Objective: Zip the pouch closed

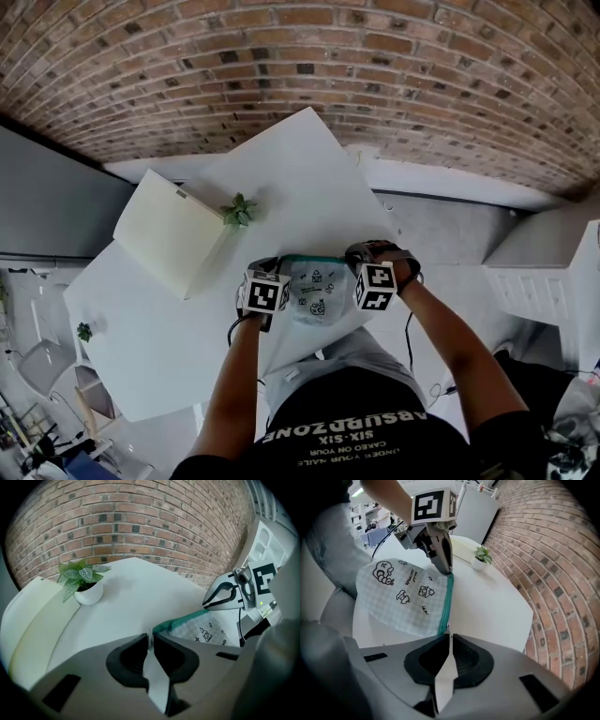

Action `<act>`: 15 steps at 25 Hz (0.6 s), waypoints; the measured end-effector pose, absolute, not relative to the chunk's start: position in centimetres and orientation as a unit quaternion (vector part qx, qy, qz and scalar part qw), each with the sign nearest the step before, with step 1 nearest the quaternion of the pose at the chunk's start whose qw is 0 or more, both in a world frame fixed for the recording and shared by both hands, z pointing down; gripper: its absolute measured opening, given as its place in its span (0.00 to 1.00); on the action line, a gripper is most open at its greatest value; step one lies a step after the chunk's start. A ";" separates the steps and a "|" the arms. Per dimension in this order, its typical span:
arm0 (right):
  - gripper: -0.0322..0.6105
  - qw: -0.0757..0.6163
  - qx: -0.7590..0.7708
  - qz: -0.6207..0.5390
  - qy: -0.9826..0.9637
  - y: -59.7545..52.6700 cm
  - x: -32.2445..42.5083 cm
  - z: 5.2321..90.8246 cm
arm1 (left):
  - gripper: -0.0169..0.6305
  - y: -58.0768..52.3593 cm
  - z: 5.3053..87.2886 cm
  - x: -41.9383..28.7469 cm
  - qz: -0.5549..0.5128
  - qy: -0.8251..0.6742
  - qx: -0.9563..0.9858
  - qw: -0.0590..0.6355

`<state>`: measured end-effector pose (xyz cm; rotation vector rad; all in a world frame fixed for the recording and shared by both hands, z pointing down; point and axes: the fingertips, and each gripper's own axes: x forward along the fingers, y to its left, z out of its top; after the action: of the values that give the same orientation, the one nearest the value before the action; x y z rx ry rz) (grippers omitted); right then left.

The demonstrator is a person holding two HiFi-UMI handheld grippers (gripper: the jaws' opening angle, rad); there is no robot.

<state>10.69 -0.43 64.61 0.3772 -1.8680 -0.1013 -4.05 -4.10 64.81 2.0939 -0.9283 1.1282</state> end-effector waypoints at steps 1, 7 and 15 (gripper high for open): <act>0.09 0.574 0.174 -0.035 -0.799 -0.5 10.8 64.5 | 0.07 -4.0 64.8 -4.1 0.421 -0.345 0.787 0.291; 0.17 0.545 0.234 0.026 -0.805 -0.1 10.9 63.6 | 0.16 -4.1 63.6 -4.4 0.377 -0.361 0.795 0.310; 0.17 0.451 0.365 0.088 -0.810 -0.1 10.4 60.8 | 0.18 -3.6 61.3 -3.9 0.349 -0.372 0.809 0.291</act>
<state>10.42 -0.14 60.80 0.9031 -2.0010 0.2173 -3.86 -3.65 61.26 2.1576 -0.9931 0.9307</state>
